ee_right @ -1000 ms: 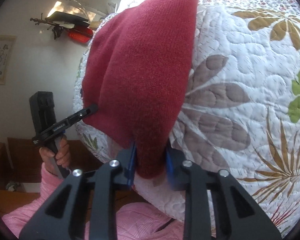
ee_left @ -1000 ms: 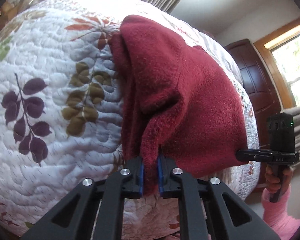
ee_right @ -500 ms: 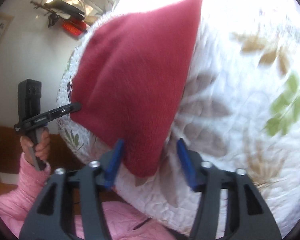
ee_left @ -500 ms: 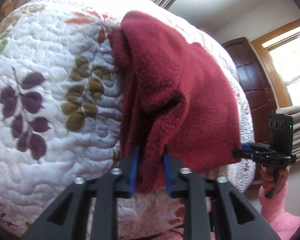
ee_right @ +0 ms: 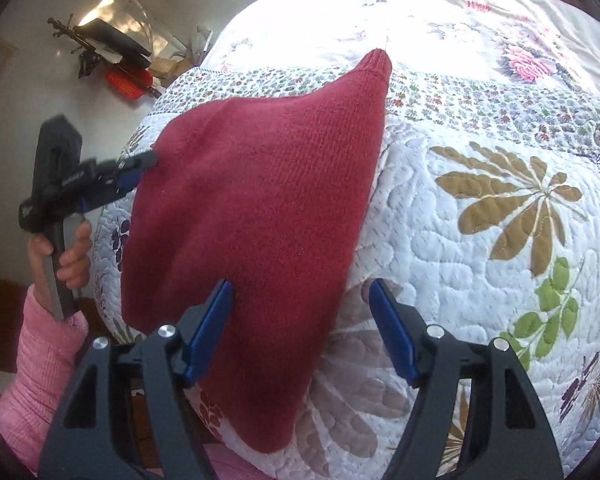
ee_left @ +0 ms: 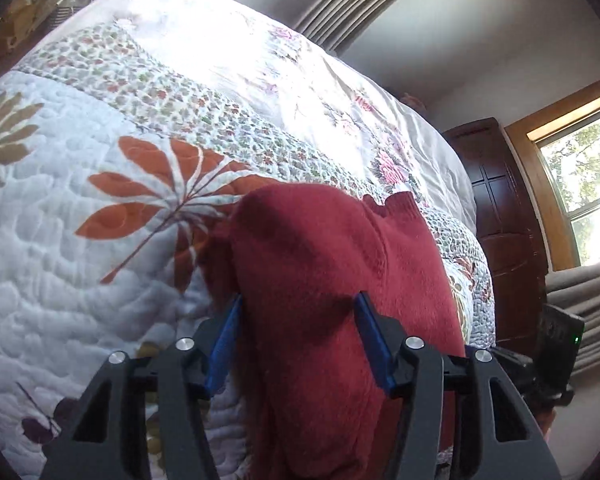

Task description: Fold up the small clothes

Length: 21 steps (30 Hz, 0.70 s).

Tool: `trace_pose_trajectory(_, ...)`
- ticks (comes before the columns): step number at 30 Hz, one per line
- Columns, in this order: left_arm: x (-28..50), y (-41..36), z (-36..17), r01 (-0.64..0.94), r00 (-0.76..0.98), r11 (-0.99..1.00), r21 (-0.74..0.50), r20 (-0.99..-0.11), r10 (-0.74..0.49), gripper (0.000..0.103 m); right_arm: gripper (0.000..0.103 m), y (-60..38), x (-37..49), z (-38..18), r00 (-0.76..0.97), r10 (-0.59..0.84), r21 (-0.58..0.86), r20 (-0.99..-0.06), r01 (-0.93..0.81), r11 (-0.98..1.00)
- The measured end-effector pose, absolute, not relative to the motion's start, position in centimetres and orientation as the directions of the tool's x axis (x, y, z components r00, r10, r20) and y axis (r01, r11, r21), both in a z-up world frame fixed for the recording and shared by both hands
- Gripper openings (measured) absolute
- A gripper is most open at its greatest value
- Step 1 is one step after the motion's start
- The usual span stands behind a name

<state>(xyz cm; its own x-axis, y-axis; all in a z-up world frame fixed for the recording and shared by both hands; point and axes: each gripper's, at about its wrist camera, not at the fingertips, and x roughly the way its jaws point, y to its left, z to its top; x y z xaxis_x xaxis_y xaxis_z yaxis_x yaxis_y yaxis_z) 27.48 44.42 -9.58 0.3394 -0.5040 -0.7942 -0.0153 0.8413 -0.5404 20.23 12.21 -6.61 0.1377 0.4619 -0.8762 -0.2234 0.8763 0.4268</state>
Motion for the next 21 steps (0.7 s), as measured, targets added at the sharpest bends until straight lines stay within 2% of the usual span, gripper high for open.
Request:
trace_pose_trajectory(1, 27.9, 44.1, -9.6, -0.019, 0.334, 0.844, -0.536, -0.799, -0.500, 0.032, 0.071, 12.3, 20.2, -7.0, 0.133, 0.464, 0.430, -0.876, -0.223, 0.875)
trace_pose_trajectory(2, 28.3, 44.2, -9.3, -0.020, 0.337, 0.848, -0.529, -0.802, -0.493, 0.024, 0.071, 12.2, 20.2, -7.1, 0.131, 0.466, 0.432, -0.875, -0.221, 0.874)
trace_pose_trajectory(5, 28.3, 44.4, -8.3, -0.012, 0.379, 0.852, -0.523, -0.791, -0.480, 0.013, 0.071, 12.2, 20.2, -7.3, 0.133, 0.475, 0.444, -0.870, -0.209, 0.871)
trace_pose_trajectory(10, 28.4, 45.6, -10.3, -0.052, 0.376, 0.858, -0.510, -0.806, -0.456, 0.011, 0.071, 12.9, 20.2, -7.6, 0.129, 0.470, 0.440, -0.873, -0.206, 0.874)
trace_pose_trajectory(12, 28.5, 45.8, -11.1, -0.051, 0.360, 0.857, -0.512, -0.810, -0.463, 0.013, 0.071, 13.1, 20.3, -7.6, 0.128, 0.465, 0.435, -0.876, -0.207, 0.876)
trace_pose_trajectory(16, 27.4, 47.0, -9.5, -0.061, 0.375, 0.834, -0.549, -0.787, -0.491, 0.039, 0.071, 13.1, 20.4, -6.7, 0.142, 0.462, 0.428, -0.876, -0.213, 0.878)
trace_pose_trajectory(17, 26.7, 47.4, -9.0, -0.051, 0.384, 0.832, -0.552, -0.780, -0.494, 0.049, 0.071, 13.1, 20.4, -6.3, 0.150, 0.465, 0.431, -0.872, -0.215, 0.876)
trace_pose_trajectory(18, 26.1, 47.6, -8.5, -0.034, 0.388, 0.821, -0.570, -0.764, -0.515, 0.055, 0.072, 13.0, 20.5, -5.9, 0.158, 0.471, 0.435, -0.868, -0.217, 0.874)
trace_pose_trajectory(19, 25.5, 47.8, -8.2, -0.026, 0.384, 0.802, -0.597, -0.746, -0.544, 0.067, 0.073, 12.8, 20.6, -5.7, 0.163, 0.478, 0.442, -0.863, -0.214, 0.871)
trace_pose_trajectory(21, 24.4, 48.0, -8.6, -0.024, 0.347, 0.748, -0.663, -0.707, -0.616, 0.069, 0.074, 12.5, 21.0, -5.5, 0.166, 0.495, 0.461, -0.853, -0.203, 0.864)
